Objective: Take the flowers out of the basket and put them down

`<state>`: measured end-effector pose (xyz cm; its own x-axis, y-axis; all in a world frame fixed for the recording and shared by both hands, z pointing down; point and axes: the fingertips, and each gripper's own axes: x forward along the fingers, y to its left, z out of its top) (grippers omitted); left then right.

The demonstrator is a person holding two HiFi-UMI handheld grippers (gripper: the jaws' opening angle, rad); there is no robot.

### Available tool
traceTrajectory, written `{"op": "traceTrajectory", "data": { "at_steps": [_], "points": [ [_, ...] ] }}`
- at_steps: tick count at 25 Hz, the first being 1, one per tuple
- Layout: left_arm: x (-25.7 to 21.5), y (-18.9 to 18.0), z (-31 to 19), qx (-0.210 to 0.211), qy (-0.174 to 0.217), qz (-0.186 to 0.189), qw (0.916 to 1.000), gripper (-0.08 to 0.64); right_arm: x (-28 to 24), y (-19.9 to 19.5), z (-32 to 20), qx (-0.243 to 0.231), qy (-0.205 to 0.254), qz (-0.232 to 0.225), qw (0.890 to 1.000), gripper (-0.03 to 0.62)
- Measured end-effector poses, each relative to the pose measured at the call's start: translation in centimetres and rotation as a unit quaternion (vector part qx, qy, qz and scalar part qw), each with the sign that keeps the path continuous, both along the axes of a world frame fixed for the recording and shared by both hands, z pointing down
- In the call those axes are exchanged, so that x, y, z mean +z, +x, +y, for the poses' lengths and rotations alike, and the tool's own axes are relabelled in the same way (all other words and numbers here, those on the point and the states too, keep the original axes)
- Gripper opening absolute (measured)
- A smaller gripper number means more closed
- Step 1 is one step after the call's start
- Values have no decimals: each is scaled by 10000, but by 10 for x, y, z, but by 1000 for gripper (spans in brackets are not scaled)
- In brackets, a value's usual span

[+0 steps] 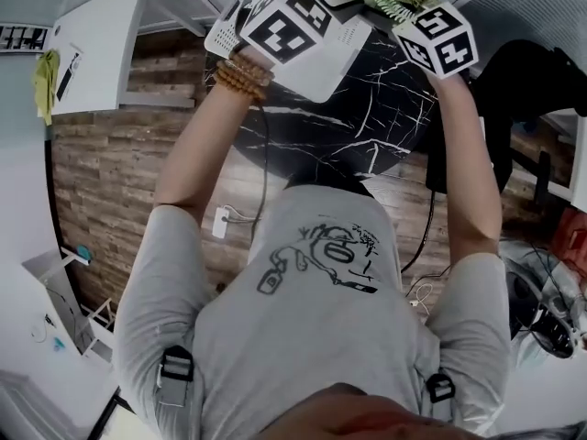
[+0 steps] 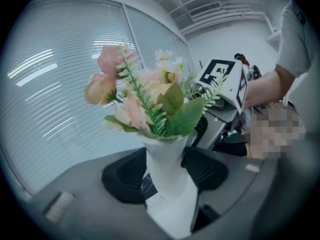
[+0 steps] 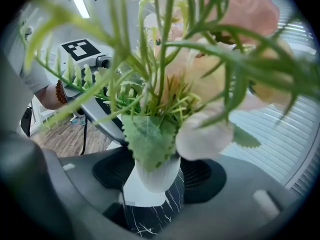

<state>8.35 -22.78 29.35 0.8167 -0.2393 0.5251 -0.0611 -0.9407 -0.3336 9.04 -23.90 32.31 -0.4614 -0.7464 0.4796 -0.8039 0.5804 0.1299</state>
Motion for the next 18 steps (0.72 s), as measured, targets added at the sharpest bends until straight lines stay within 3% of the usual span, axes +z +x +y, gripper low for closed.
{"op": "traceTrajectory", "data": {
  "at_steps": [18],
  "points": [
    [12,152,104,1097,-149,57,9938,242,14,156,108,1139,-182,103,9933,291]
  ]
}}
